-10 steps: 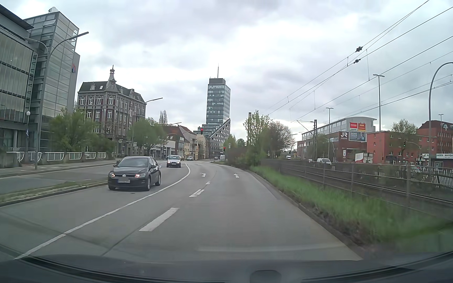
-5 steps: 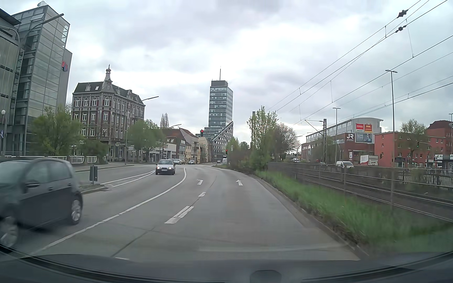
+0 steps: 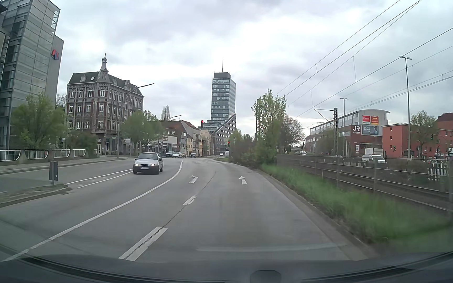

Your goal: Follow the waypoints while adhering to traffic rules and regulations

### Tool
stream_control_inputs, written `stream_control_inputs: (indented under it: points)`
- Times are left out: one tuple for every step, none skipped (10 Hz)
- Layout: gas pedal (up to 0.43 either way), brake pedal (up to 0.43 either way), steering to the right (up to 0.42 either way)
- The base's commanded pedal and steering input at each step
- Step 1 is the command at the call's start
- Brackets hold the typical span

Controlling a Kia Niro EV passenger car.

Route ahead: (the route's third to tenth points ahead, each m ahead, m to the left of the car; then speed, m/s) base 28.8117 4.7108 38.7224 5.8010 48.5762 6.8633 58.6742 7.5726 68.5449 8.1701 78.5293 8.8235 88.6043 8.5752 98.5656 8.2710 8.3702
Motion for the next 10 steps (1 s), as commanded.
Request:
stream_control_inputs:
  points:
    - [0.087,0.0,-0.005]
    - [0.067,0.0,-0.004]
    - [0.067,0.0,-0.002]
    - [0.067,0.0,0.0]
    - [0.067,0.0,0.0]
    - [0.067,0.0,0.0]
    - [0.067,0.0,0.0]
    - [0.067,0.006,0.0]
    - [0.079,0.0,0.0]
    - [0.13,0.0,-0.001]
